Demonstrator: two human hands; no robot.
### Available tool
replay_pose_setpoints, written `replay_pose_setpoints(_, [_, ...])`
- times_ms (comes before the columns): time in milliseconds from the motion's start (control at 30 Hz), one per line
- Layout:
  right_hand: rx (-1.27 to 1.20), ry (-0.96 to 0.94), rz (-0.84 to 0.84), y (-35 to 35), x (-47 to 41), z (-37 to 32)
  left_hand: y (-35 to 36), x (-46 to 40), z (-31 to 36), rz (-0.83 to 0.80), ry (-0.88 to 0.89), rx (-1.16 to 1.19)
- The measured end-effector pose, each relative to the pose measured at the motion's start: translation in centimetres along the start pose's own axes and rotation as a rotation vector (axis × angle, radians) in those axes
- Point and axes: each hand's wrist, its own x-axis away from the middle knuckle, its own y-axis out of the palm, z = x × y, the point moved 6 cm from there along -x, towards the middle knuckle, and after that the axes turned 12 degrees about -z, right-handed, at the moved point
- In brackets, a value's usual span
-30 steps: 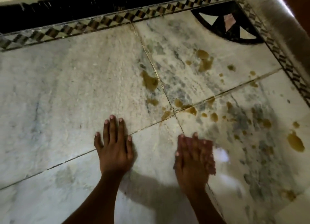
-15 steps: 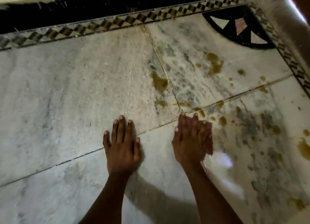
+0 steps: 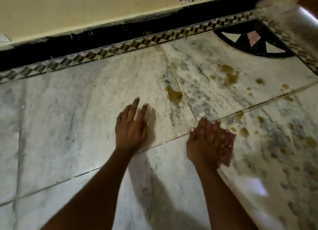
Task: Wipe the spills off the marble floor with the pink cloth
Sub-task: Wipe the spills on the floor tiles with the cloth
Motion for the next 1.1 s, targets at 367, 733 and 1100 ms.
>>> replay_pose_setpoints(367, [0.154,-0.206,0.306,2.2,0.6,-3.1,3.6,-6.3,-5.1,0.006,-0.160,0.088])
replay_pose_setpoints(733, [0.215,-0.282,0.229,1.2,-3.4,-8.9,3.2,-6.4,-4.5,-0.043,-0.189,0.095])
replay_pose_setpoints(1100, [0.301,-0.374,0.168,-1.0,-6.8,-10.7,3.2,-6.5,-4.7,-0.053,-0.187,0.101])
